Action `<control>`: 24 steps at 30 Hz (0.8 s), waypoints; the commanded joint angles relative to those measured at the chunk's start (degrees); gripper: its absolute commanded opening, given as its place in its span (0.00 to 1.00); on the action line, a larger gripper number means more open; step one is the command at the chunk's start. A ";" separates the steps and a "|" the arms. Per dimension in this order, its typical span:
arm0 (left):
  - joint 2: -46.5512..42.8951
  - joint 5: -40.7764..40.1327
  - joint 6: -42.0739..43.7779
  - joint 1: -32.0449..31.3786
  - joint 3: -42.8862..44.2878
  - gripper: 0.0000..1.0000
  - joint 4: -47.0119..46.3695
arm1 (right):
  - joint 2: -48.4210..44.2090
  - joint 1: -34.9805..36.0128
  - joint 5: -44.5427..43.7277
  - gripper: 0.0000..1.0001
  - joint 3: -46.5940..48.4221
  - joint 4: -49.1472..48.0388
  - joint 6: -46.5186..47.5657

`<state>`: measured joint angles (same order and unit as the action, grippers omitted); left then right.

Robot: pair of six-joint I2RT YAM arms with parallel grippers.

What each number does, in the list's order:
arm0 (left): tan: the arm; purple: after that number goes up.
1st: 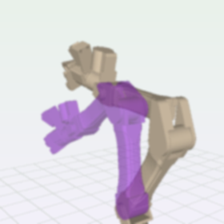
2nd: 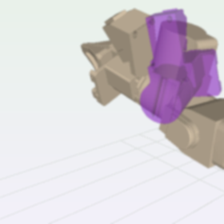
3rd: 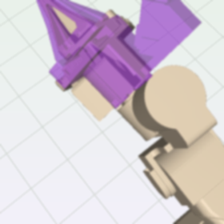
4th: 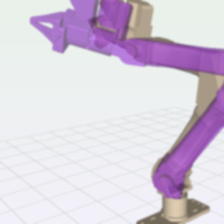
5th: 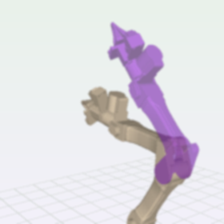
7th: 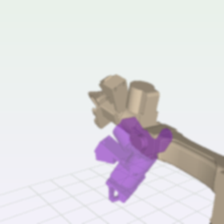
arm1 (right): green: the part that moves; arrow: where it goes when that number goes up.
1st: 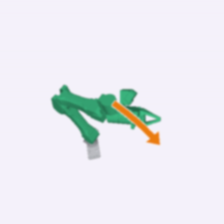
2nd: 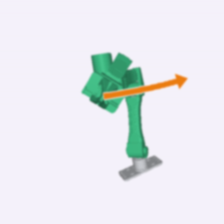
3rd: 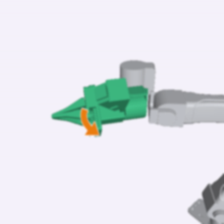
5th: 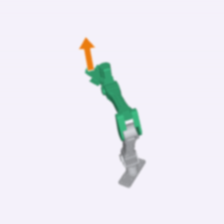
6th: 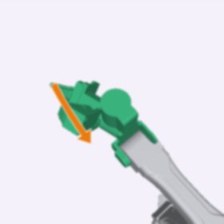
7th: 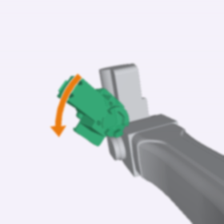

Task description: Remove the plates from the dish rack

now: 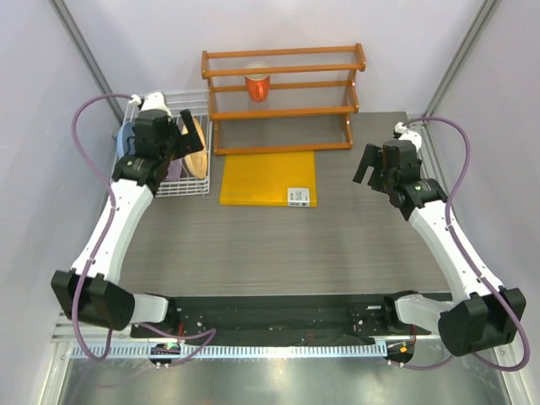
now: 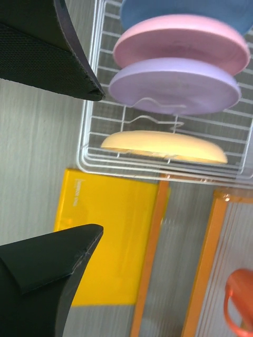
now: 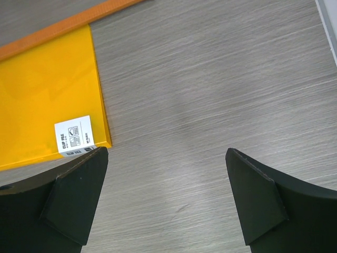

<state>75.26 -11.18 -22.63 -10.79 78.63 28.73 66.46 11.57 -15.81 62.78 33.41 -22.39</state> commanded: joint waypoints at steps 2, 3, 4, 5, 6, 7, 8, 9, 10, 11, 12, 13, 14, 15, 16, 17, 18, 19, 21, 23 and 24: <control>7.34 -15.53 7.07 -4.68 6.09 0.99 -5.61 | 1.74 0.12 0.78 1.00 0.14 -3.17 0.42; 8.57 -18.32 7.42 -4.94 6.71 0.98 -5.96 | 2.44 0.20 0.70 1.00 0.15 -3.35 0.42; 11.02 -20.00 8.21 -5.29 7.32 0.98 -6.84 | 2.62 0.12 0.78 1.00 0.15 -3.44 0.42; 12.09 -21.76 8.74 -5.82 7.59 0.98 -7.19 | 2.97 0.20 0.52 1.00 0.15 -3.52 0.51; 13.23 -23.87 9.01 -5.91 7.85 0.97 -7.37 | 3.41 0.12 0.26 1.00 0.23 -3.61 0.59; 14.46 -25.37 9.10 -6.09 8.38 0.97 -7.55 | 3.50 0.20 0.17 1.00 0.23 -3.70 0.68; 16.13 -26.43 9.36 -6.61 8.38 0.95 -7.90 | 3.85 0.12 0.08 1.00 0.06 -3.79 0.68; 17.19 -27.31 9.54 -6.70 8.21 0.92 -8.25 | 4.12 0.20 -0.27 1.00 0.14 -3.79 0.94; 17.98 -29.58 9.62 -6.96 8.38 0.91 -8.77 | 4.64 0.20 -0.44 1.00 0.06 -3.88 0.95; 19.90 -30.30 9.71 -7.05 8.47 0.90 -9.04 | 4.73 0.20 -0.71 1.00 -0.03 -3.96 1.03; 20.70 -31.52 9.63 -7.06 8.73 0.86 -9.13 | 5.08 0.20 -0.88 1.00 -0.03 -4.05 1.12; 21.41 -33.62 9.63 -7.14 8.65 0.85 -10.00 | 5.52 0.12 -0.97 1.00 -0.03 -4.05 1.30; 23.24 -33.99 10.23 -7.23 8.73 0.85 -10.27 | 5.70 0.20 -1.15 1.00 -0.12 -4.05 1.30; 23.87 -34.52 10.15 -7.32 9.43 0.83 -10.27 | 5.96 0.20 -1.24 1.00 -0.21 -4.23 1.30; 24.75 -35.65 10.15 -7.41 9.70 0.81 -9.93 | 6.31 0.20 -1.24 1.00 -0.21 -4.23 1.30; 25.54 -36.45 9.98 -7.58 9.79 0.78 -10.01 | 6.49 0.12 -1.32 1.00 -0.38 -4.23 1.30; 25.89 -36.89 9.98 -7.58 9.87 0.71 -10.27 | 6.67 0.12 -1.41 1.00 -0.29 -4.32 1.39; 26.25 -37.24 9.89 -7.58 9.88 0.68 -10.45 | 6.84 0.20 -1.41 1.00 -0.47 -4.40 1.39; 27.73 -38.65 9.71 -7.58 10.40 0.61 -10.10 | 7.19 0.20 -1.59 1.00 -0.38 -4.40 1.47; 28.62 -40.75 9.45 -7.67 10.75 0.52 -9.66 | 7.55 0.20 -1.76 1.00 -0.29 -4.40 1.39; 28.80 -41.37 9.10 -7.76 11.10 0.40 -8.88 | 7.63 0.12 -1.68 1.00 -0.38 -4.40 1.47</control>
<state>103.59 -46.35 -12.93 -18.13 86.35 22.04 73.80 11.57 -16.38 62.06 31.07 -21.91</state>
